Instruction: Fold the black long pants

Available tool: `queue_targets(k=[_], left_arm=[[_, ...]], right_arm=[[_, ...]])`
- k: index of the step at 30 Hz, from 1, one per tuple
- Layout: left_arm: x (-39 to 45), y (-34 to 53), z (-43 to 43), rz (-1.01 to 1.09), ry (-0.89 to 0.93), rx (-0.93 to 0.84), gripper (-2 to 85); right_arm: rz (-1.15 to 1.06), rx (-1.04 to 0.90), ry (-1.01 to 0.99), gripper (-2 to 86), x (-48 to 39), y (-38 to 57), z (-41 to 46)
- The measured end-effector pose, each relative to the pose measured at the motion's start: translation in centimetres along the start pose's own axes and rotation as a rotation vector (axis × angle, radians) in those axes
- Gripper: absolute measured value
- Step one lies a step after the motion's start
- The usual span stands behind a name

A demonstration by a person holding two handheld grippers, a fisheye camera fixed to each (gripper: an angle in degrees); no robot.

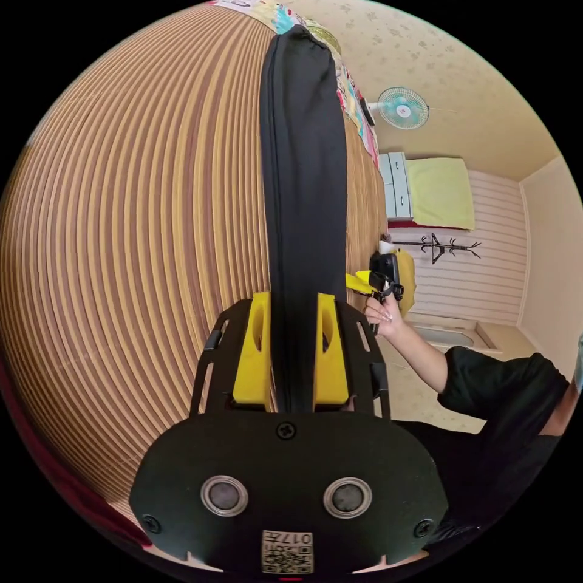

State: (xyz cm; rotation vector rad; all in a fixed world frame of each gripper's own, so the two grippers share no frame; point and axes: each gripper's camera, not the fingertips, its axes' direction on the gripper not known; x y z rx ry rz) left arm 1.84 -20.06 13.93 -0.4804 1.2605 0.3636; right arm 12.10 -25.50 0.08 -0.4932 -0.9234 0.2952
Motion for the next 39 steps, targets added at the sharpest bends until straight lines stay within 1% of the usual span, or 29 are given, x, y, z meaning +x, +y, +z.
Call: queue_targets(k=[3,5,6,8,10,13,14,16,21,23,24,25,26,27,28,29,31,35,37,39], left_arm=[[0.3,0.8,1.8,-0.011,-0.01,-0.007,8.2],[-0.2,1.6,2.7,-0.005,0.015,-0.01,6.4],[-0.7,2.2,3.2,0.007,0.055,-0.007,5.6],[-1.9,3.2,3.5,-0.015,0.139,-0.008,5.1],[-2.4,5.1,3.0,0.029,0.325,0.028,4.7],[-0.6,8.7,2.0,0.133,0.514,0.076,4.5],[0.1,9.4,1.8,0.158,0.534,0.078,4.5],[3.5,12.8,0.6,0.252,0.572,0.09,4.6],[12.3,19.4,-3.6,0.446,0.589,0.148,4.6],[16.4,21.2,-5.7,0.543,0.591,0.166,4.6],[19.5,22.1,-7.2,0.624,0.591,0.177,4.6],[22.8,23.1,-8.9,0.718,0.578,0.191,4.6],[24.5,23.6,-9.7,0.767,0.57,0.199,4.6],[27.8,24.5,-11.3,0.861,0.558,0.206,4.6],[31.2,25.6,-13.0,0.961,0.543,0.216,4.6],[32.9,26.2,-13.7,1.01,0.535,0.224,4.6],[38.9,28.5,-16.6,1.16,0.519,0.282,4.6],[46.0,31.5,-20.0,1.26,0.483,0.403,4.6],[49.2,32.9,-21.3,1.232,0.432,0.493,4.4],[50.5,33.6,-21.9,1.183,0.378,0.574,4.4]], right_arm=[[-0.038,-0.053,-0.001,10.9,-0.3,-0.2,1.0],[-0.025,-0.058,-0.047,8.5,0.8,0.7,0.9],[-0.02,-0.054,-0.06,7.6,1.1,1.0,0.7],[-0.025,-0.013,-0.15,4.8,2.1,3.1,-0.4],[-0.048,0.03,-0.248,3.8,2.4,5.1,-1.5],[-0.127,0.074,-0.425,2.9,1.3,9.1,-3.2],[-0.172,0.068,-0.458,2.6,0.0,10.7,-3.7],[-0.239,0.052,-0.461,2.5,-2.6,13.3,-4.6],[-0.432,0.019,-0.442,2.3,-11.6,20.1,-8.0],[-0.566,0.013,-0.472,3.2,-16.7,22.8,-10.2],[-0.607,0.009,-0.484,3.6,-18.0,23.5,-10.7],[-0.694,-0.003,-0.512,4.5,-20.8,24.7,-11.9],[-0.785,-0.015,-0.538,5.0,-23.6,25.8,-13.0],[-0.829,-0.02,-0.543,5.3,-25.1,26.3,-13.6],[-0.923,-0.031,-0.541,5.0,-28.0,27.5,-14.7],[-1.022,-0.037,-0.535,4.5,-30.9,28.8,-15.8],[-1.155,-0.023,-0.539,3.5,-35.1,30.7,-17.5],[-1.363,0.03,-0.521,1.6,-43.6,34.2,-20.6],[-1.423,0.061,-0.477,1.2,-46.2,35.4,-21.5],[-1.423,0.11,-0.421,0.9,-48.0,35.7,-22.1]])
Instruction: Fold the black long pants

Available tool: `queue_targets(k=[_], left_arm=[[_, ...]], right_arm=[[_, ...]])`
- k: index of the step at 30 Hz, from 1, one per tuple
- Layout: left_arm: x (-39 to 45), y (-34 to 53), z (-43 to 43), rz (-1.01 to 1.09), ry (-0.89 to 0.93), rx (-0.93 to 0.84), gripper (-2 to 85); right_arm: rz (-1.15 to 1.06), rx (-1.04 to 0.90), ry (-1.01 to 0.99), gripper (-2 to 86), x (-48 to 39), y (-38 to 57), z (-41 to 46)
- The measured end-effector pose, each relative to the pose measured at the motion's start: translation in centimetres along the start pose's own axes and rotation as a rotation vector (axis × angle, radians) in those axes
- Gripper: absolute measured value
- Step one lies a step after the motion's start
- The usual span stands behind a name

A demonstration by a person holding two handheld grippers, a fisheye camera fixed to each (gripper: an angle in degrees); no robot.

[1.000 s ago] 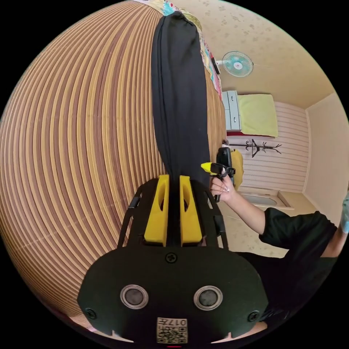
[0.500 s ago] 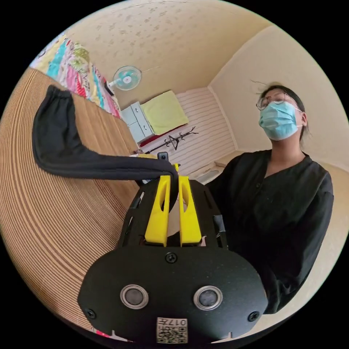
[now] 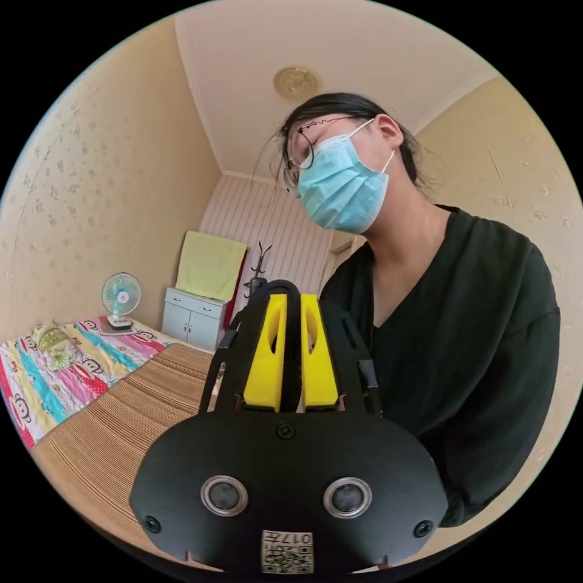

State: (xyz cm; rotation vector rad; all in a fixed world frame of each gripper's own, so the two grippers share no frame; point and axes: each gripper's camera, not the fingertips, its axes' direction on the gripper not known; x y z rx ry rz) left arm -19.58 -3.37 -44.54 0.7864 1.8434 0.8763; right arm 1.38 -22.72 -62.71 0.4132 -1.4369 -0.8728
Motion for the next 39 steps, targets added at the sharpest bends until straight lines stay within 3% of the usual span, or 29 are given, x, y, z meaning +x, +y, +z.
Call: queue_targets(k=[3,6,10,14,18,23,27,29,34,39], left_arm=[[-2.3,-0.1,0.2,-0.154,-0.19,0.021,4.3],[-8.3,2.1,0.4,-0.404,-0.358,-0.006,4.2],[-17.9,7.3,2.6,-0.614,-0.644,-0.189,4.3],[-24.9,13.4,3.7,-0.789,-0.652,-0.268,4.5],[-28.1,22.2,3.9,-0.948,-0.614,-0.304,4.9],[-26.8,33.1,6.2,-1.153,-0.529,-0.351,5.0],[-24.7,41.8,7.9,-1.424,-0.628,-0.502,5.0],[-24.2,44.1,7.5,-1.503,-0.623,-0.491,4.7],[-26.5,43.8,2.2,-1.552,-0.622,-0.274,12.6],[-34.4,41.1,-0.7,-1.443,-0.662,-0.299,15.3]], right_arm=[[0.15,0.0,0.154,0.8,2.7,-1.2,0.4],[0.445,-0.036,0.346,0.9,9.1,0.4,1.3],[0.512,-0.331,0.677,0.7,17.5,5.0,5.4],[0.768,-0.412,0.721,0.2,25.1,11.4,6.3],[0.857,-0.47,0.693,0.2,26.4,17.5,7.0],[1.011,-0.61,0.68,1.4,24.0,27.7,7.5],[1.265,-0.679,0.648,3.7,22.5,35.6,7.1],[1.363,-0.74,0.639,6.3,21.7,39.0,7.3],[1.43,-0.555,0.641,12.9,23.3,38.4,4.5],[1.376,-0.414,0.765,17.8,27.0,36.1,1.0]])
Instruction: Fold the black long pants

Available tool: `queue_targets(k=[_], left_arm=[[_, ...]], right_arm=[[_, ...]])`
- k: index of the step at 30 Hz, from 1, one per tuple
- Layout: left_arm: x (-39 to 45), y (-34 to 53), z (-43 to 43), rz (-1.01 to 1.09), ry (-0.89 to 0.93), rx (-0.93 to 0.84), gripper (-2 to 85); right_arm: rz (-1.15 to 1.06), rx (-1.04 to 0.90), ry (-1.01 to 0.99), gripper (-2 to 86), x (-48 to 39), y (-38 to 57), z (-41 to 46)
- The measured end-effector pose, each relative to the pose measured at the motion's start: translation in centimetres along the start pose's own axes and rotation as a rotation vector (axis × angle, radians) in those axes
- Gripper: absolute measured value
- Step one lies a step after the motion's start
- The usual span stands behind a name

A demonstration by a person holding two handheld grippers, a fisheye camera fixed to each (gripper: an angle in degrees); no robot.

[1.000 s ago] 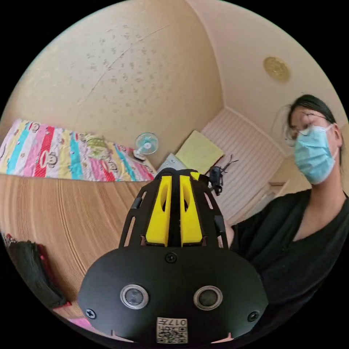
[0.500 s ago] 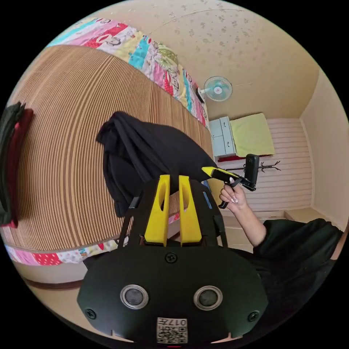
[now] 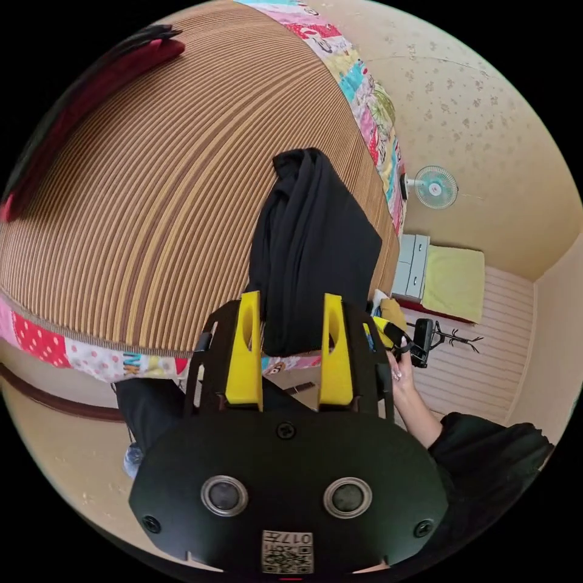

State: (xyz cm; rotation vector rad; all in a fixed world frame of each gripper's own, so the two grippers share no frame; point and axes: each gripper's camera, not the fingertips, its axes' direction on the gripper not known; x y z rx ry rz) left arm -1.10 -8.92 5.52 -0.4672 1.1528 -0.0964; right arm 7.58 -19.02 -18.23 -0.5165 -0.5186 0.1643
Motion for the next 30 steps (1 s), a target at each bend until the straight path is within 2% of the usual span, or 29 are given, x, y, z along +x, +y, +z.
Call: queue_targets(k=[6,9,11,12,16,23,30], left_arm=[[-0.5,-9.1,3.9,0.073,-0.065,-0.15,17.7],[0.4,-10.0,4.4,0.117,-0.193,-0.155,17.3],[1.1,-9.8,3.8,0.136,-0.225,-0.123,15.8],[1.1,-9.6,4.1,0.142,-0.164,-0.153,13.7],[-1.9,-8.1,4.1,0.0,-0.09,-0.215,10.5],[-1.7,-4.0,3.2,-0.004,0.145,-0.368,9.8],[8.5,-2.5,6.5,0.124,0.256,-0.533,9.1]], right_arm=[[0.003,-0.128,-0.036,22.0,2.5,-5.5,4.6],[0.012,-0.184,-0.092,21.7,3.2,-6.2,7.4],[0.036,-0.294,-0.279,21.0,3.5,-5.8,10.5],[0.047,-0.303,-0.304,21.2,3.4,-5.5,11.2],[0.033,-0.354,-0.204,16.5,2.1,-2.5,12.6],[-0.068,-0.33,-0.335,9.0,0.3,3.1,6.6],[-0.158,-0.254,-0.324,7.6,-1.4,5.9,-3.3]])
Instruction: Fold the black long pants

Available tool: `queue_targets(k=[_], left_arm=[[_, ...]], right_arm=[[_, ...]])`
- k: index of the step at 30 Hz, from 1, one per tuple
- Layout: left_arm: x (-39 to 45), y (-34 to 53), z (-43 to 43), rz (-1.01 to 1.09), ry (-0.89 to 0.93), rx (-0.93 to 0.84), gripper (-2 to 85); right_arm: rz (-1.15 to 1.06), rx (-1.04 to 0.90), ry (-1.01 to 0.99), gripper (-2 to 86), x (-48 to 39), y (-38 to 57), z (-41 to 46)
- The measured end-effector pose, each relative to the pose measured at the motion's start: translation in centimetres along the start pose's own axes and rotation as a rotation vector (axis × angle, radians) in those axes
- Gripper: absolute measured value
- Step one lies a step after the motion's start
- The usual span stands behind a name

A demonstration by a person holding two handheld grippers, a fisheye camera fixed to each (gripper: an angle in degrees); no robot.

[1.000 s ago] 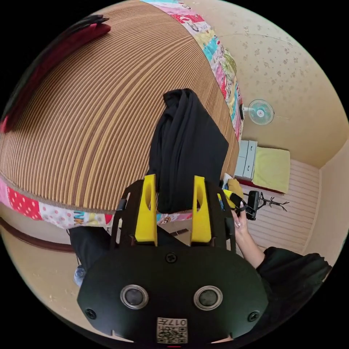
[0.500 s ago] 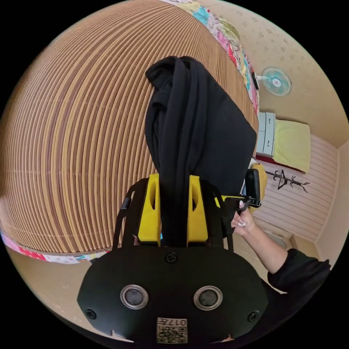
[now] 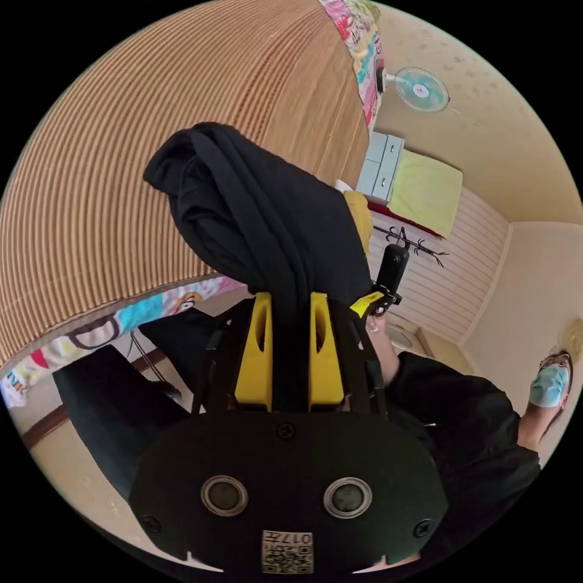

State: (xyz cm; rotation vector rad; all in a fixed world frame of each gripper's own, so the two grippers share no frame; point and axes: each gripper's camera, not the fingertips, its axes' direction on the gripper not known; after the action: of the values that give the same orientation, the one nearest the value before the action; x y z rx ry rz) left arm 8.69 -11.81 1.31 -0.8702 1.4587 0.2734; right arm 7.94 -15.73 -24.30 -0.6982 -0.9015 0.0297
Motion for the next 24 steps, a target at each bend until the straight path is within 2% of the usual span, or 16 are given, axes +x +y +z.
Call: queue_targets(k=[4,8,12,14,15,18,20,22,24], left_arm=[[8.7,-3.5,4.8,0.179,0.052,-0.102,9.0],[18.1,-6.0,10.6,0.359,0.084,-0.126,9.0],[27.9,-9.1,20.0,0.468,0.136,-0.118,9.2],[31.0,-10.4,24.5,0.488,0.086,-0.116,9.8],[32.6,-11.3,27.5,0.5,0.007,-0.129,10.3],[32.9,-13.0,33.7,0.47,-0.243,-0.207,10.6],[30.3,-13.2,35.0,0.438,-0.323,-0.252,7.9],[24.7,-12.1,33.8,0.366,-0.49,-0.288,7.7],[19.2,-10.3,31.1,0.292,-0.659,-0.328,7.4]], right_arm=[[-0.058,0.1,0.071,7.6,-4.2,4.3,-7.1],[-0.148,0.199,0.206,7.6,-8.8,9.4,-15.0],[-0.233,0.208,0.34,8.1,-10.6,12.9,-22.3],[-0.161,0.187,0.445,9.5,-8.8,14.2,-26.5],[-0.12,0.189,0.477,10.0,-8.0,14.5,-27.3],[0.198,0.264,0.675,12.6,-1.6,16.0,-29.9],[0.505,0.335,0.718,13.7,4.3,17.5,-29.2],[0.57,0.364,0.711,14.1,6.8,18.0,-26.5],[0.601,0.41,0.854,14.0,6.7,17.9,-23.3]])
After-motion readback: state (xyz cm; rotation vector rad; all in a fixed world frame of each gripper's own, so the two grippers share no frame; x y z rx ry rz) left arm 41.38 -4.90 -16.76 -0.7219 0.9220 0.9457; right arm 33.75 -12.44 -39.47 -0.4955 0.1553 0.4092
